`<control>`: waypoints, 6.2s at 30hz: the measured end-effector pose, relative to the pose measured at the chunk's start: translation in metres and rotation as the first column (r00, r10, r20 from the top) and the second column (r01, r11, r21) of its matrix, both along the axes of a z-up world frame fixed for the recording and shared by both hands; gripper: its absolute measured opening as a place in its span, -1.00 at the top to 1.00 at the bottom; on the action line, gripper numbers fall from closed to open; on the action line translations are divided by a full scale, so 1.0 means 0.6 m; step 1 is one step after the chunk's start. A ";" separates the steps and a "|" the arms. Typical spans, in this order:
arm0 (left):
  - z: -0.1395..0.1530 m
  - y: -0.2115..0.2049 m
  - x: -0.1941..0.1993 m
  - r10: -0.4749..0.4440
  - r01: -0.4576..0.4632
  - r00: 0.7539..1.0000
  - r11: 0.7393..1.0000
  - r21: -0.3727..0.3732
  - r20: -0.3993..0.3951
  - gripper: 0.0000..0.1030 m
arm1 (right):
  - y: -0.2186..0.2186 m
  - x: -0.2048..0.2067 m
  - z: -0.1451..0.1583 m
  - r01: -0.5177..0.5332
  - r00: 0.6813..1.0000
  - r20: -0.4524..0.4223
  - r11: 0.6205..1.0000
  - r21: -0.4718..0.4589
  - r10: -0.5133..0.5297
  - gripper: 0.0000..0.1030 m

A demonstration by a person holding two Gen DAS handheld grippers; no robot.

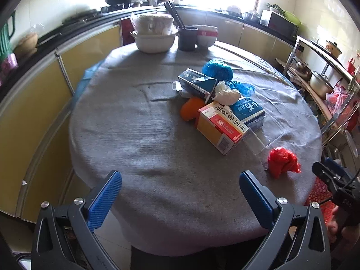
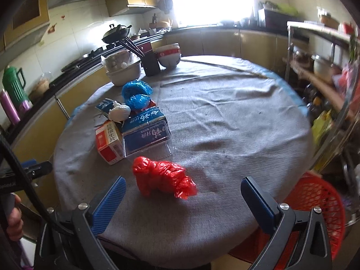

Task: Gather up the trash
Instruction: 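Reach the right gripper toward the red plastic bag and grasp it, then grasp the red-and-white medicine box with the left gripper while the right holds the red bag, then carry both items to the red mesh basket and open both grippers, then swing both grippers back over the table toward the remaining items, then grasp the white tissue with the left gripper while the right grasps the clear tray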

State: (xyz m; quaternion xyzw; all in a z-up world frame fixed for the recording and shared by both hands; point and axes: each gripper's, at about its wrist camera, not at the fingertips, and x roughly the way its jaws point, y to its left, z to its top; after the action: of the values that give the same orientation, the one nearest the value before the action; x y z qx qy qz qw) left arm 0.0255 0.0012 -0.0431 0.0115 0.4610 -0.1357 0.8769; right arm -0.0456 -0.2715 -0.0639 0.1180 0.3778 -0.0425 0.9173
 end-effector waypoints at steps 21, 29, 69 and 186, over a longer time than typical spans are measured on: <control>-0.046 -0.105 0.182 -0.001 -0.058 0.956 0.980 -0.193 -0.294 -1.00 | 0.009 0.081 -0.096 -0.227 0.971 -0.048 0.965 0.135 0.235 -0.02; -0.083 -0.123 0.209 0.050 -0.147 0.917 0.964 -0.220 -0.395 -0.85 | 0.008 0.074 -0.104 -0.225 0.972 -0.024 0.960 0.164 0.232 -0.02; 0.032 -0.142 0.044 -0.172 0.158 0.974 0.982 -0.102 -0.148 -0.19 | -0.051 -0.051 -0.039 -0.143 0.986 0.103 0.982 0.120 0.131 0.01; -0.094 -0.123 0.215 -0.151 0.080 0.966 0.946 -0.314 -0.210 0.38 | -0.016 0.185 -0.086 0.092 0.994 -0.061 0.991 0.096 -0.086 -0.42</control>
State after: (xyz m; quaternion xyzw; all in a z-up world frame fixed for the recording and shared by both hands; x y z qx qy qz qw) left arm 0.1543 -0.0725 -0.0995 -0.1119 0.5322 -0.2567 0.7990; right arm 0.0652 -0.2813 -0.1157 0.1786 0.3997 -0.0679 0.8965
